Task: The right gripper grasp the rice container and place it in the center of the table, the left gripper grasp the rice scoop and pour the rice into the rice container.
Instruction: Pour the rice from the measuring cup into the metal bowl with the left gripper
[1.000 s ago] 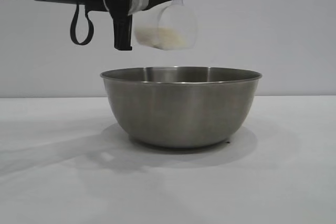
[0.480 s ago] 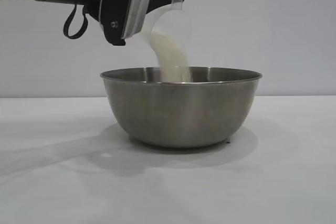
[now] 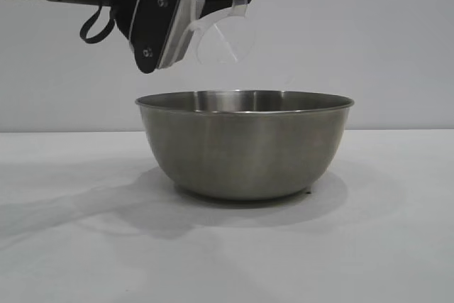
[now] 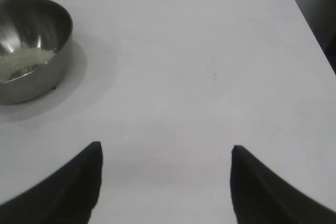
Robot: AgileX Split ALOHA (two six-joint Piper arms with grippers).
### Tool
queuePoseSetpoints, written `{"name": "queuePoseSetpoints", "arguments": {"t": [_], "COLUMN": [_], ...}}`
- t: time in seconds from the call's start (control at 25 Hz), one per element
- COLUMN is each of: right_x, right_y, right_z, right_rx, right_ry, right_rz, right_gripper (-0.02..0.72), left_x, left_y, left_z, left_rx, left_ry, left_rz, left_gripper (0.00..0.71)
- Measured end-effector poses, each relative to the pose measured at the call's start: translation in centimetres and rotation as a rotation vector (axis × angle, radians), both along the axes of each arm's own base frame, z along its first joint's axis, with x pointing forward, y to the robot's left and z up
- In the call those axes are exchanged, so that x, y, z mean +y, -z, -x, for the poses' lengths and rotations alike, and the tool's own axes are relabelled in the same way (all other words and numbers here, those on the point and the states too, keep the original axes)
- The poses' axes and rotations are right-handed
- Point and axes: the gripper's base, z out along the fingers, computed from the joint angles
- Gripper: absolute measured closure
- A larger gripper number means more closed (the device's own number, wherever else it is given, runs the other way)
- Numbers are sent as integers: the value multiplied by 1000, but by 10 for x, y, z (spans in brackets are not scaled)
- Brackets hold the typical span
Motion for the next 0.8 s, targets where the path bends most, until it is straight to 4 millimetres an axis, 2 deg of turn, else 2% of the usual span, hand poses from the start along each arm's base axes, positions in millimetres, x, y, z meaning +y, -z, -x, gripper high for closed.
{"name": "queuePoseSetpoints", "arguments": {"t": [0.24, 0.48, 0.64, 0.8], "right_x": [0, 0, 0, 0], "right_y": [0, 0, 0, 0], "right_z": [0, 0, 0, 0], "right_rx": [0, 0, 0, 0], "right_ry": [0, 0, 0, 0], "right_rz": [0, 0, 0, 0], "right_gripper": [261, 261, 261, 261], "left_x": [-1, 2, 9, 24], "left_y": [-1, -3, -7, -12], "left_z": [0, -4, -14, -28], "left_rx": [8, 260, 537, 845], "left_ry": [9, -31, -123, -246], "left_rz": [4, 174, 433, 853], "left_gripper": [710, 710, 710, 710]}}
